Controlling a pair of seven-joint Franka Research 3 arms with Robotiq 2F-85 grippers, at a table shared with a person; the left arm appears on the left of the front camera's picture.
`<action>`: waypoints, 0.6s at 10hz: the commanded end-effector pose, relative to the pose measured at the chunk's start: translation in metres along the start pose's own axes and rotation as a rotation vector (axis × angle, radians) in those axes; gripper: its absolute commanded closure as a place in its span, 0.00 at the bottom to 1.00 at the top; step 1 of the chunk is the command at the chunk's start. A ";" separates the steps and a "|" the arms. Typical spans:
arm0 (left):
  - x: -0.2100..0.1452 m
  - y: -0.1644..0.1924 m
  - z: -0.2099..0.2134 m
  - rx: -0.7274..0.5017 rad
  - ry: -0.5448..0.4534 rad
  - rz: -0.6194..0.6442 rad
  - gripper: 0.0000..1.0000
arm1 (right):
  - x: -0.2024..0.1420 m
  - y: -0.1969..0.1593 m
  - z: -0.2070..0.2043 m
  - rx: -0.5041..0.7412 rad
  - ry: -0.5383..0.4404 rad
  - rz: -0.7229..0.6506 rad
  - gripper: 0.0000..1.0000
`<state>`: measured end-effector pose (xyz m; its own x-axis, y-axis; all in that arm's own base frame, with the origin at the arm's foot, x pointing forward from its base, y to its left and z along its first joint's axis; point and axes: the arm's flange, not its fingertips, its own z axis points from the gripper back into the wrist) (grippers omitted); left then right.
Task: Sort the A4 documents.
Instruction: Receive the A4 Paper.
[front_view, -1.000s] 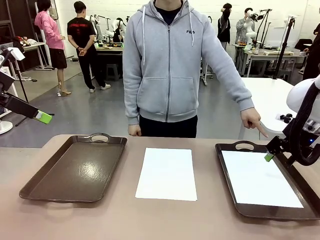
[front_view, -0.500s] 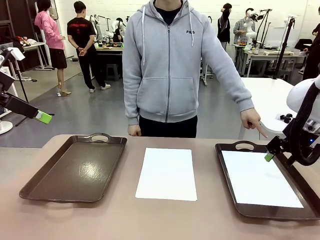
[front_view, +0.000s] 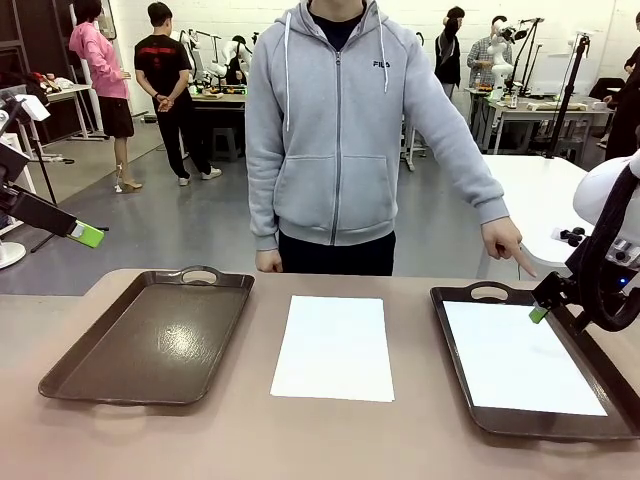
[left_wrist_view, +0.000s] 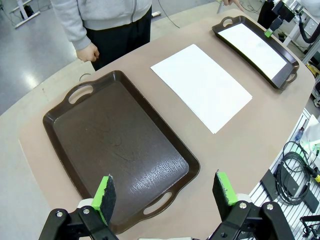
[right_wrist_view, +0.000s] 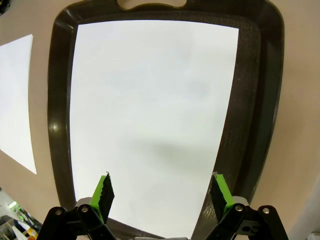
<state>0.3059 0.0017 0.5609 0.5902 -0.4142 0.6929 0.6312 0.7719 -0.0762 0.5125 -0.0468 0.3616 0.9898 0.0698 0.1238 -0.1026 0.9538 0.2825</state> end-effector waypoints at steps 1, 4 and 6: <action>0.000 0.000 -0.001 0.002 0.002 0.000 0.00 | -0.017 0.025 0.036 -0.163 -0.160 0.035 0.00; 0.000 0.000 -0.001 0.002 0.002 0.000 0.00 | -0.034 0.091 0.114 -0.168 -0.440 0.289 0.00; 0.000 0.000 -0.001 0.002 0.002 0.000 0.00 | -0.040 0.123 0.141 -0.029 -0.496 0.464 0.00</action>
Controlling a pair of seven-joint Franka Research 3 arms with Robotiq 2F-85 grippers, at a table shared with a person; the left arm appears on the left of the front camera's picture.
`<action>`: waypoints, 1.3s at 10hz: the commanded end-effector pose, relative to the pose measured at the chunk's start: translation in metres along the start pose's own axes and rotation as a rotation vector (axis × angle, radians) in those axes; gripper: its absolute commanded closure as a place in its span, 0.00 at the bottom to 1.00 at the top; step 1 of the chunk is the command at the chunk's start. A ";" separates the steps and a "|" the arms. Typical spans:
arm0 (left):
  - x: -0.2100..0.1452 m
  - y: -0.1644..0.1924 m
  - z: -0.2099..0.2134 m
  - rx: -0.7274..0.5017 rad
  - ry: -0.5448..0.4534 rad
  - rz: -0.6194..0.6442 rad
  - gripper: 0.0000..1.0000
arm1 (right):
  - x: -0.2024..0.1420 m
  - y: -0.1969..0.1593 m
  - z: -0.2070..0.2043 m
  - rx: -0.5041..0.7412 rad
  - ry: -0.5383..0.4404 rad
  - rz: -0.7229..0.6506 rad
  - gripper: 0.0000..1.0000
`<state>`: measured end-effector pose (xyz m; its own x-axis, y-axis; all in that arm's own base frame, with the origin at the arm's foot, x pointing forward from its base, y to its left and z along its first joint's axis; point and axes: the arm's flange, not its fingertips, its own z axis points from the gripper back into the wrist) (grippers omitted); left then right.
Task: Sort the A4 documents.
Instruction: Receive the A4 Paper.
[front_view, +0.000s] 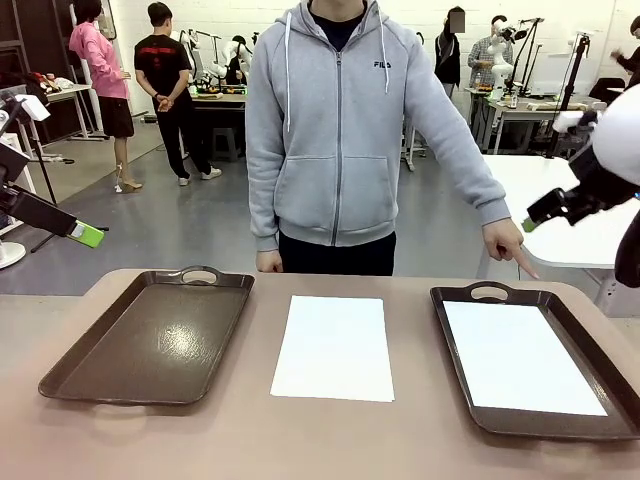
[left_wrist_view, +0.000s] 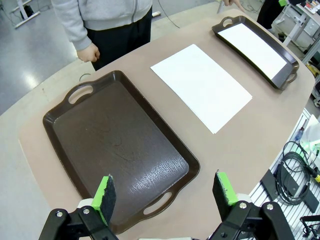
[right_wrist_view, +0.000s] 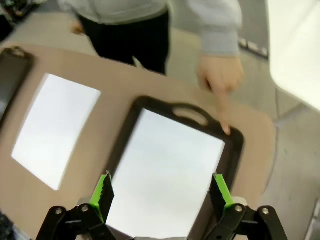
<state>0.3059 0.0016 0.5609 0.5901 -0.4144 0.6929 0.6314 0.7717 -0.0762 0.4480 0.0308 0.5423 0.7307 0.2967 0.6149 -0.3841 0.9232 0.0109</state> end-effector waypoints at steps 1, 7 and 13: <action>0.000 0.000 -0.001 0.003 0.002 0.000 0.00 | -0.005 0.003 0.005 0.224 -0.073 0.118 0.00; 0.000 0.000 -0.001 0.003 0.002 0.000 0.00 | 0.011 -0.003 0.038 0.584 -0.124 0.228 0.00; 0.000 0.000 -0.001 0.003 0.002 0.000 0.00 | -0.017 -0.002 0.034 0.581 -0.096 0.261 0.00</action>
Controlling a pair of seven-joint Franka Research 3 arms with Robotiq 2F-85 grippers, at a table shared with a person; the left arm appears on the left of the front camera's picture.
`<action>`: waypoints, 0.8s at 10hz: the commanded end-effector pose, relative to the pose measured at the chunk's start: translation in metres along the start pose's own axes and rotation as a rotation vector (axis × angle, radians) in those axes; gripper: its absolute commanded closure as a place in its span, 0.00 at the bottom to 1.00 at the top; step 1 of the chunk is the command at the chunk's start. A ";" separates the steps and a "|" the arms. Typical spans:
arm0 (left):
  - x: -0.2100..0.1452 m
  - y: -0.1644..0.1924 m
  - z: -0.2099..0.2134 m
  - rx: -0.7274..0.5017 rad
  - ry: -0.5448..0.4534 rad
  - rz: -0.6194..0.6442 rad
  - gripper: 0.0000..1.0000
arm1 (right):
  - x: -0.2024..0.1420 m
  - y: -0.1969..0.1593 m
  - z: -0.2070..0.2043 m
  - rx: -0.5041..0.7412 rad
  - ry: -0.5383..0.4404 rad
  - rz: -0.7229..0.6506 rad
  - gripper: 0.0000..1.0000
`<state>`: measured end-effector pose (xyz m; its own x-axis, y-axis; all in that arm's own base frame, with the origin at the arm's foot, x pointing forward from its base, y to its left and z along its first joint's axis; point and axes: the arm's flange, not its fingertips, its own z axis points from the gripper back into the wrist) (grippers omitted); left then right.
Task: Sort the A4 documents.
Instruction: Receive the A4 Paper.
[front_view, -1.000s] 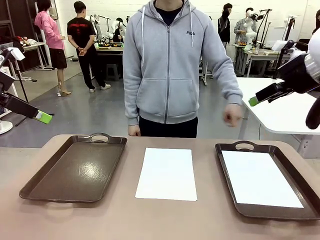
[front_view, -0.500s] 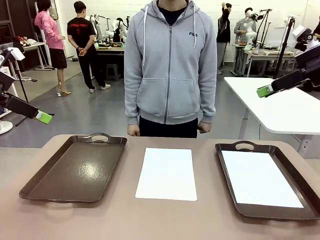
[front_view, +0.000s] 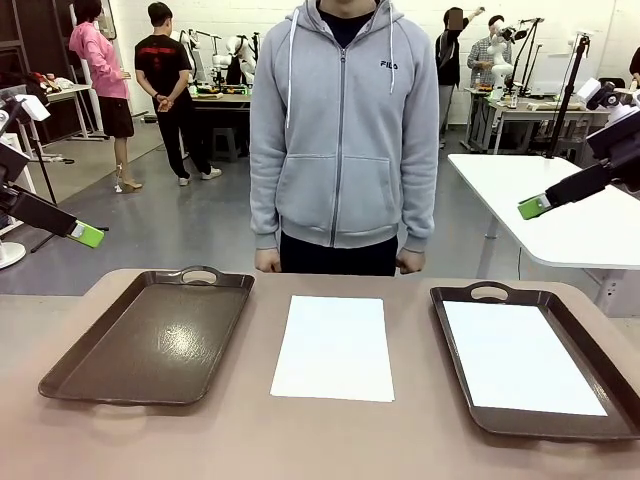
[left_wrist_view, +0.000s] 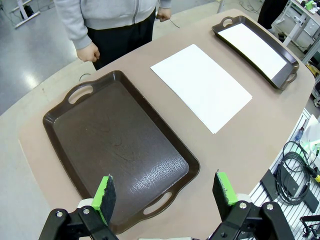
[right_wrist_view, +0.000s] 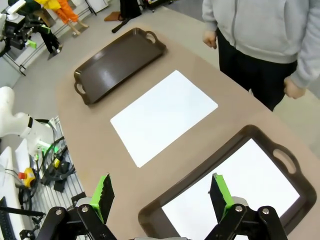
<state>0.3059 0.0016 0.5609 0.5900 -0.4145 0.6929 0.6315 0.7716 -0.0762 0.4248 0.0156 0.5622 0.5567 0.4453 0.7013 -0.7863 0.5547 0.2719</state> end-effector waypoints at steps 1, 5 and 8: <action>0.000 0.000 -0.001 0.003 0.002 0.001 0.00 | -0.008 0.006 0.002 0.020 -0.020 0.032 0.00; 0.000 0.000 -0.001 0.003 0.002 0.001 0.00 | -0.003 0.004 0.006 0.005 0.004 0.012 0.00; 0.000 0.000 -0.001 0.003 0.002 0.001 0.00 | -0.003 0.004 0.006 0.005 0.004 0.012 0.00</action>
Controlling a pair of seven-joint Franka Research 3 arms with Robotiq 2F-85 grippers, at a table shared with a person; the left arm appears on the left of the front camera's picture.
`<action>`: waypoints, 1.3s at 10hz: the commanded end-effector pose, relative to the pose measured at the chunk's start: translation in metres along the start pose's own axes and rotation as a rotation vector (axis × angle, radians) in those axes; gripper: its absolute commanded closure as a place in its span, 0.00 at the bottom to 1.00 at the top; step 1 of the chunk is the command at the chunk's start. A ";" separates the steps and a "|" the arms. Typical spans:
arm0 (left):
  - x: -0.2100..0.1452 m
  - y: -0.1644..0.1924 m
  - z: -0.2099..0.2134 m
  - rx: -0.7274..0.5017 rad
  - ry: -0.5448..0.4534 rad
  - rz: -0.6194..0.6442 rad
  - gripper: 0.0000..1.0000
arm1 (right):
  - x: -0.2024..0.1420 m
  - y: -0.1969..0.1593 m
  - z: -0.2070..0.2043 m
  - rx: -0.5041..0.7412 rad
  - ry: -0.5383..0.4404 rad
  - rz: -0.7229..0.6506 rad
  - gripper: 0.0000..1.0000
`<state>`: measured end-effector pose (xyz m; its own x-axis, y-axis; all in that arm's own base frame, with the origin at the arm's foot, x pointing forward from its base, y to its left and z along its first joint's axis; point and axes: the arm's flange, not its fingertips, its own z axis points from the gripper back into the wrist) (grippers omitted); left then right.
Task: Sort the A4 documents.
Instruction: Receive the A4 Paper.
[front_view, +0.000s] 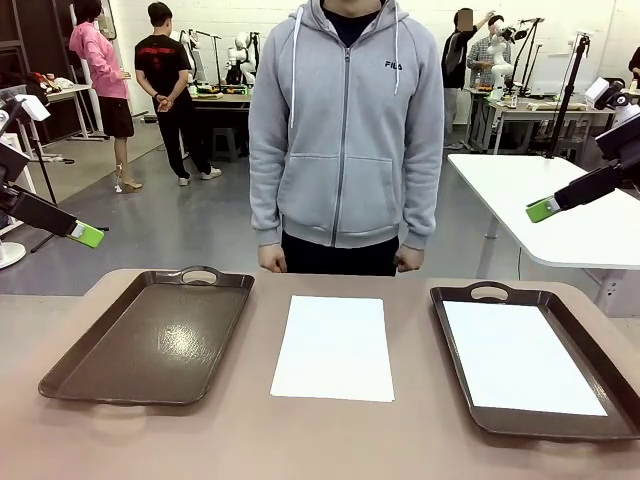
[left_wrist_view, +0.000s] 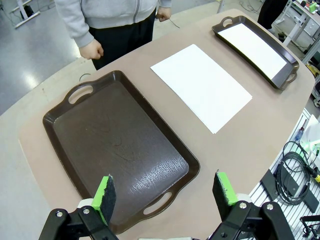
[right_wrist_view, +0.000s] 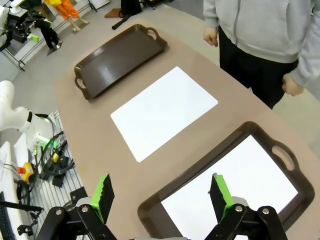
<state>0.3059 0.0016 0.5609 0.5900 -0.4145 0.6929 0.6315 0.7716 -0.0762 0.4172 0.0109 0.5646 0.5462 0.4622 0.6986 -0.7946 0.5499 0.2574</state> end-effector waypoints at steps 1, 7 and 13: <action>0.000 0.000 -0.001 0.003 0.002 0.001 0.00 | 0.001 0.000 -0.001 0.009 -0.006 -0.005 0.00; 0.000 0.000 -0.001 0.003 0.002 0.001 0.00 | 0.001 0.000 -0.001 0.009 -0.006 -0.005 0.00; 0.000 0.000 -0.001 0.003 0.002 0.001 0.00 | 0.001 0.000 -0.001 0.009 -0.006 -0.005 0.00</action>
<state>0.3059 0.0016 0.5609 0.5900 -0.4145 0.6929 0.6315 0.7716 -0.0762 0.4172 0.0112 0.5647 0.5460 0.4628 0.6984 -0.7948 0.5497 0.2571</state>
